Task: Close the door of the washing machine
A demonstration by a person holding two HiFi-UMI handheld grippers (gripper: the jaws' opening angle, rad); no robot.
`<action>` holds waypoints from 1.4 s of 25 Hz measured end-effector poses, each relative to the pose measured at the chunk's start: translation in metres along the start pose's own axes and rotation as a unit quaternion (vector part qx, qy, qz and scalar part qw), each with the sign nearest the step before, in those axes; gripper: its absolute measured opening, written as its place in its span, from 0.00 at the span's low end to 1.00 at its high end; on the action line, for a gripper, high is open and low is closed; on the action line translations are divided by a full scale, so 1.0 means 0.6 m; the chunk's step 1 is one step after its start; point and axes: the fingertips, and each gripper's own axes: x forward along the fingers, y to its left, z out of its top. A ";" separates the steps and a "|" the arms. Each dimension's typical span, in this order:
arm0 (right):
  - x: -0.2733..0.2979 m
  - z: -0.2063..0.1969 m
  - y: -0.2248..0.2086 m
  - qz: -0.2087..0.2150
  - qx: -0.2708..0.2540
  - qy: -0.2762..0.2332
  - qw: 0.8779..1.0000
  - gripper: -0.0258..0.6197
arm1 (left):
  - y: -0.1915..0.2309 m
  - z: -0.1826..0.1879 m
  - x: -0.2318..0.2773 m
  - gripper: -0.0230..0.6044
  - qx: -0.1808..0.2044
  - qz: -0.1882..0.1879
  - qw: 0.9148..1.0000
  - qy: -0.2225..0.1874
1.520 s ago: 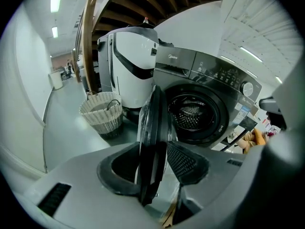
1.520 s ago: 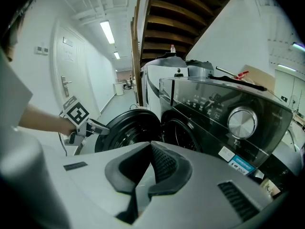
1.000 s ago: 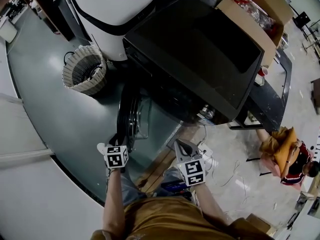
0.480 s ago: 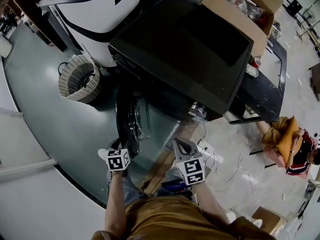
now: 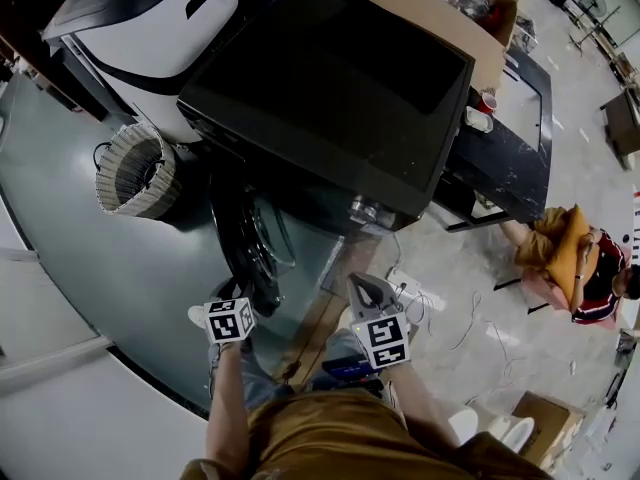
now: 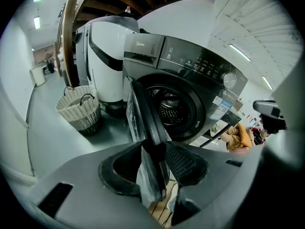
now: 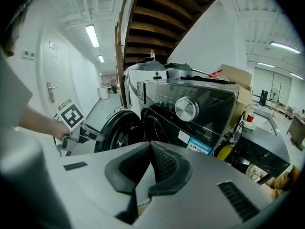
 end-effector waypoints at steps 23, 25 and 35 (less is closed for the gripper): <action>-0.023 -0.024 -0.081 -0.034 0.046 -0.007 0.998 0.06 | -0.099 0.035 0.049 0.34 -0.025 -0.052 0.998 0.023; -0.024 -0.024 -0.088 -0.037 0.049 -0.006 0.998 0.06 | -0.107 0.039 0.053 0.35 -0.026 -0.057 0.998 0.025; -0.021 -0.016 -0.112 -0.043 0.056 -0.011 0.997 0.06 | -0.148 0.063 0.079 0.36 -0.041 -0.088 0.995 0.024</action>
